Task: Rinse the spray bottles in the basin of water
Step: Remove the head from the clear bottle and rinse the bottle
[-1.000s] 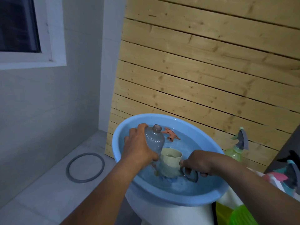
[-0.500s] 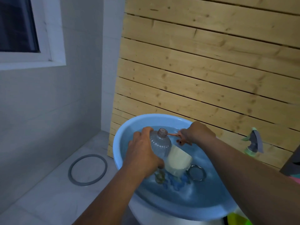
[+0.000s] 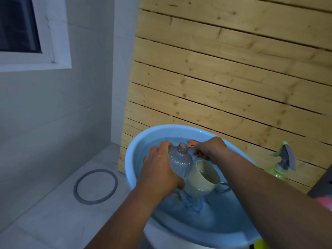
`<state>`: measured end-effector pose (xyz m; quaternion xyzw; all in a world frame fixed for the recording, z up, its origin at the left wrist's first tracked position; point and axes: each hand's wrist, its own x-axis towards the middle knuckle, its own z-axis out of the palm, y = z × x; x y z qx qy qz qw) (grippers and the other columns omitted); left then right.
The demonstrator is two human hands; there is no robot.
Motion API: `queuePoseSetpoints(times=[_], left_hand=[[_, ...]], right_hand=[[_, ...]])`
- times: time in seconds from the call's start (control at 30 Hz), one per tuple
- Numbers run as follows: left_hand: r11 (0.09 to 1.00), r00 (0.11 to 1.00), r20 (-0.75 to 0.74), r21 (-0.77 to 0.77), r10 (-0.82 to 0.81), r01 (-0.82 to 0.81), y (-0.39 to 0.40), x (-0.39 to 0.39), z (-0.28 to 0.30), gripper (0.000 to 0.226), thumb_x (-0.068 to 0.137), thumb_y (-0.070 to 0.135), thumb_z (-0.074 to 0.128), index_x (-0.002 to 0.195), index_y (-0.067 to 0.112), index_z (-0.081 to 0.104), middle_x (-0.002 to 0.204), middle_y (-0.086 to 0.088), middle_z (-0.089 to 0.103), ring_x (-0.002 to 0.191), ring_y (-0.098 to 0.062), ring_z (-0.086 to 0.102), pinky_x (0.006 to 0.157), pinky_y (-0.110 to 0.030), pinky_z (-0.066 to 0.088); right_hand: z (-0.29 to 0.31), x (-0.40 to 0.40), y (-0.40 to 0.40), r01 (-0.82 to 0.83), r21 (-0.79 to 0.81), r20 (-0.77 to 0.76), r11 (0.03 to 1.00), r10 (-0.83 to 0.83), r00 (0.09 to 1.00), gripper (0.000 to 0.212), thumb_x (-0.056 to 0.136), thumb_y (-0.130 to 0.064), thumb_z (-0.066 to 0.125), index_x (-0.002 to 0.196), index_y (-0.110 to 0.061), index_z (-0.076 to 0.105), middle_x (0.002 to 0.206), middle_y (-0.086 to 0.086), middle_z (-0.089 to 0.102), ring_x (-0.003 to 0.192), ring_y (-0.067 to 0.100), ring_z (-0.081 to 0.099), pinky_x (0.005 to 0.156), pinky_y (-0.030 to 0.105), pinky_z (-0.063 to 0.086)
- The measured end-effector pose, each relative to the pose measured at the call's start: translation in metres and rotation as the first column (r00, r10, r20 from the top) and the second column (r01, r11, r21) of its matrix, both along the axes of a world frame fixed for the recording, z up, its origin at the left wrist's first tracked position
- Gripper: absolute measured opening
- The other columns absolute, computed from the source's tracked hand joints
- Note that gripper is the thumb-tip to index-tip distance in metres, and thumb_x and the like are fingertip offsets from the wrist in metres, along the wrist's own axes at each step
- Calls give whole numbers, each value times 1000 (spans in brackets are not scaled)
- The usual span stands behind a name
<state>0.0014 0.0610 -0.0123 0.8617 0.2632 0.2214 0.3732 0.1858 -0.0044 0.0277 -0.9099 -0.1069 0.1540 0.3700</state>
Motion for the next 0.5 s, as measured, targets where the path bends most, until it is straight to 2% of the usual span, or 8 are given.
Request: queuePoseSetpoints(times=[0.1,0.17,0.23,0.4,0.5], left_hand=[[1000,1000,-14,0,-8,8,-1,-1,2,106,50,25,91,136,38,31,115,9,34,113,-23,47,87,-35,48],[1000,999,-36,-7,-17,17,-1,-2,3,105,50,25,91,136,37,31,118,7,36,114,-23,46,86,-35,48],[1000,998,-60,-11,-26,26,-2,-2,5,104,51,25,91,136,37,31,121,6,38,114,-24,46,86,-35,49],[999,996,-78,-39,-31,28,-4,-4,10,104,52,22,89,136,38,31,116,8,34,114,-24,47,79,-33,50],[999,995,-91,-37,-27,24,-6,-4,13,104,51,22,89,137,36,31,116,8,33,115,-25,47,87,-37,51]], right_hand=[[11,-15,1,10,222,24,975,-16,1000,15,66,-20,69,59,-7,69,54,7,63,43,23,47,45,26,44],[20,-25,0,-8,295,88,955,-19,996,38,76,-31,68,46,-8,61,53,5,64,42,24,50,53,36,56],[34,-37,-3,-41,354,117,934,0,993,44,81,-35,69,44,-10,64,57,6,66,45,24,55,59,38,59],[73,-56,-19,-94,519,135,850,28,990,23,76,-10,72,55,-7,65,57,6,60,52,24,60,64,38,60],[97,-63,-28,-116,564,182,817,14,983,10,74,-7,72,66,-4,67,62,8,63,53,21,62,62,35,61]])
